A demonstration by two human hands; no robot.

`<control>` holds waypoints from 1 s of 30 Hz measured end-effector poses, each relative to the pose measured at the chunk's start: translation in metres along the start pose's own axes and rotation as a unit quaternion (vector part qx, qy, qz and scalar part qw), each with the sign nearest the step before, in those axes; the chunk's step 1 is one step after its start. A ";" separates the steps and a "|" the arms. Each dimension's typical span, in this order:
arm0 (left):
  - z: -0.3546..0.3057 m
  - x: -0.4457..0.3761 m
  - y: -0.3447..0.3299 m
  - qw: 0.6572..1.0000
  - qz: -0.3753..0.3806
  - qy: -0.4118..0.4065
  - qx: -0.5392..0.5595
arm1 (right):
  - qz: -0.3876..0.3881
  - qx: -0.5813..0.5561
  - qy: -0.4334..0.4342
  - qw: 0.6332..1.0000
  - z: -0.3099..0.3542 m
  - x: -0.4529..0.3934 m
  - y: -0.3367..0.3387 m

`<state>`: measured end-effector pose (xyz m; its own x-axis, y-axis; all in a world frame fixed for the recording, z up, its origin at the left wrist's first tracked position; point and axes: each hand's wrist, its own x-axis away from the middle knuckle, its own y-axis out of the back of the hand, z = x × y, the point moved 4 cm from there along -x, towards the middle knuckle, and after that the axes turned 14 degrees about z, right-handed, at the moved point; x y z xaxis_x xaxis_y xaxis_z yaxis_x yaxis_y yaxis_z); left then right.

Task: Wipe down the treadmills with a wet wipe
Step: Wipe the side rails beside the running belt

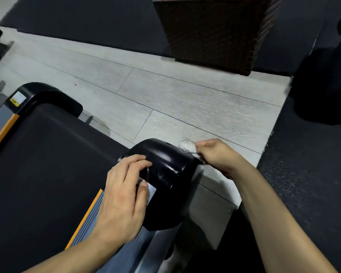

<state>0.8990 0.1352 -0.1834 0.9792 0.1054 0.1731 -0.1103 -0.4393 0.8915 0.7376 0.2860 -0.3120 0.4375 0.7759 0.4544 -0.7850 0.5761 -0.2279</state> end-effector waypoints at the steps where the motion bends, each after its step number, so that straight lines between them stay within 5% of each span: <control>1: -0.001 -0.001 0.000 1.000 0.001 0.001 -0.002 | 0.037 -0.003 0.033 0.999 0.010 0.000 -0.004; 4: -0.002 -0.001 -0.001 1.000 0.008 0.003 -0.014 | 0.130 0.100 0.073 0.984 0.045 0.002 -0.021; 7: -0.004 -0.002 0.000 1.000 0.009 -0.002 -0.019 | 0.124 0.261 0.107 0.951 0.072 -0.011 -0.043; 13: -0.004 -0.003 -0.001 1.000 0.012 -0.003 -0.020 | 0.173 0.318 0.086 0.928 0.107 -0.061 -0.072; 24: -0.001 -0.002 0.001 1.000 0.005 0.003 0.001 | 0.064 0.075 -0.070 0.993 0.018 -0.059 0.006; 30: 0.003 -0.003 0.000 1.000 -0.001 0.007 -0.003 | 0.002 0.020 -0.032 0.999 -0.030 -0.017 0.021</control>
<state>0.8971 0.1323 -0.1856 0.9772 0.1181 0.1762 -0.1087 -0.4345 0.8941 0.7271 0.2927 -0.3499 0.4074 0.7592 0.5076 -0.8034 0.5622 -0.1962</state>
